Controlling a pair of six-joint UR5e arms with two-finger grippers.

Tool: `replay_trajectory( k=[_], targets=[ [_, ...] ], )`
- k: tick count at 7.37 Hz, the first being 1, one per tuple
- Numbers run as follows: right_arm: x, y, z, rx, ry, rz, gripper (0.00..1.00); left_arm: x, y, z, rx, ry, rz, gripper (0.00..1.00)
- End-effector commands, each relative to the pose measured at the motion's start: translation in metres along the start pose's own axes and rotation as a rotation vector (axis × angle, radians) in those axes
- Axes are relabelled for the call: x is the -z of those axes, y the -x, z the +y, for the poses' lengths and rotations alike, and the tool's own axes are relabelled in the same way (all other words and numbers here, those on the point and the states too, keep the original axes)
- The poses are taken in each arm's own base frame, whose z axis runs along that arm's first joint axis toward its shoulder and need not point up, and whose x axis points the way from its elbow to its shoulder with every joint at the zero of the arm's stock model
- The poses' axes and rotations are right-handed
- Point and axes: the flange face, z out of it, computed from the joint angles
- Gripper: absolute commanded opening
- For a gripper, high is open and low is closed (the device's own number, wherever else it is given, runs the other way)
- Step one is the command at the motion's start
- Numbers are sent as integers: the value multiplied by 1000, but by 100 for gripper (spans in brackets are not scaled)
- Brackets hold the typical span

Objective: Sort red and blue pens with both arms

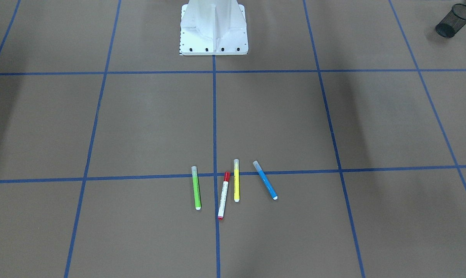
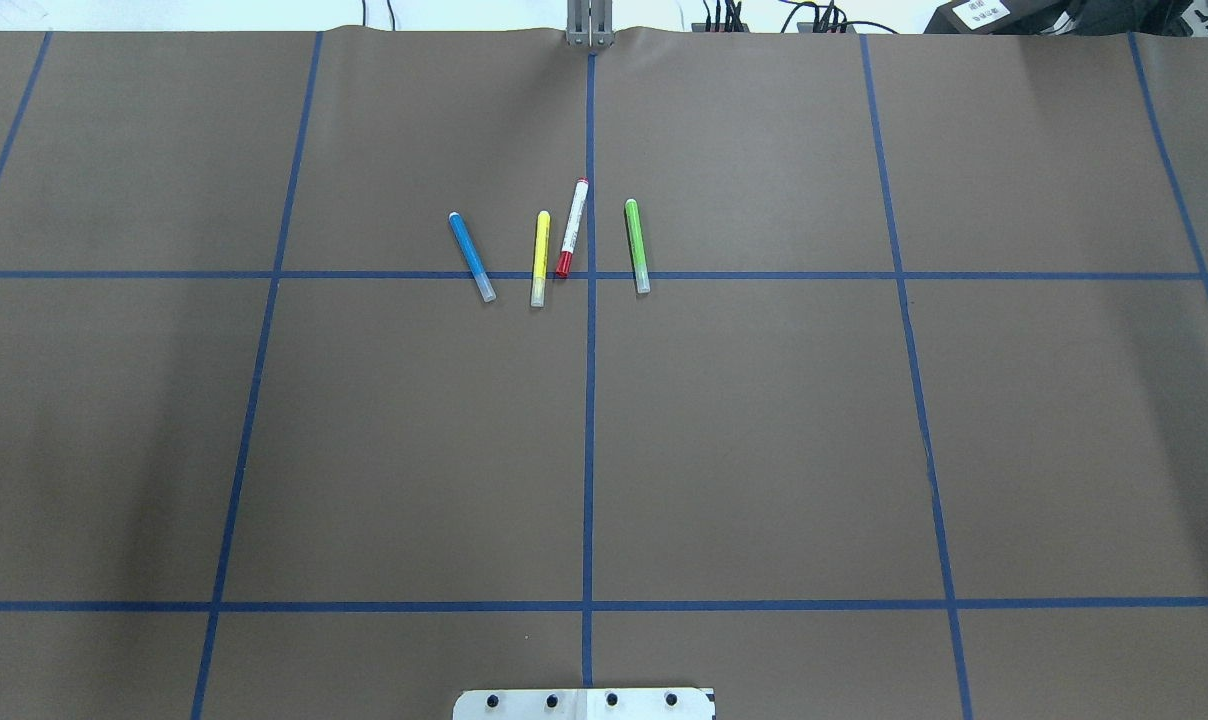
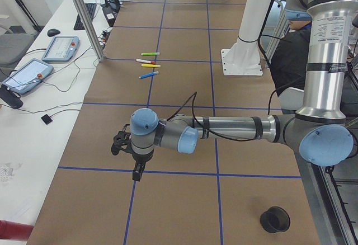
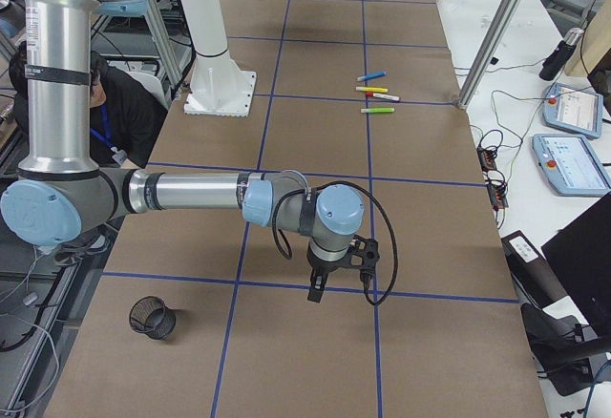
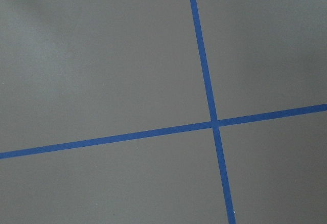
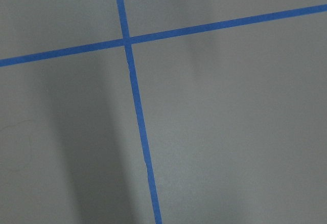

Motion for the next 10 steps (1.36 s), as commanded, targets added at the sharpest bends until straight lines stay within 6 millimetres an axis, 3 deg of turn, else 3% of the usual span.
replay_trajectory(
  k=[1, 5, 7, 9, 10],
  targets=[
    [-1, -1, 2, 1, 0, -1, 100, 0, 0, 0, 0, 0, 0, 100],
    [0, 1, 1, 9, -9, -2, 100, 0, 0, 1, 0, 0, -1, 100],
    [12, 21, -16, 40, -31, 2, 100, 1, -1, -1, -3, -4, 0, 100],
    [30, 88, -59, 161, -62, 15, 100, 5, -9, -6, -24, -18, 5, 100],
    [31, 133, -76, 236, -63, 11, 100, 2, -36, -17, -79, -19, 16, 100]
  ],
)
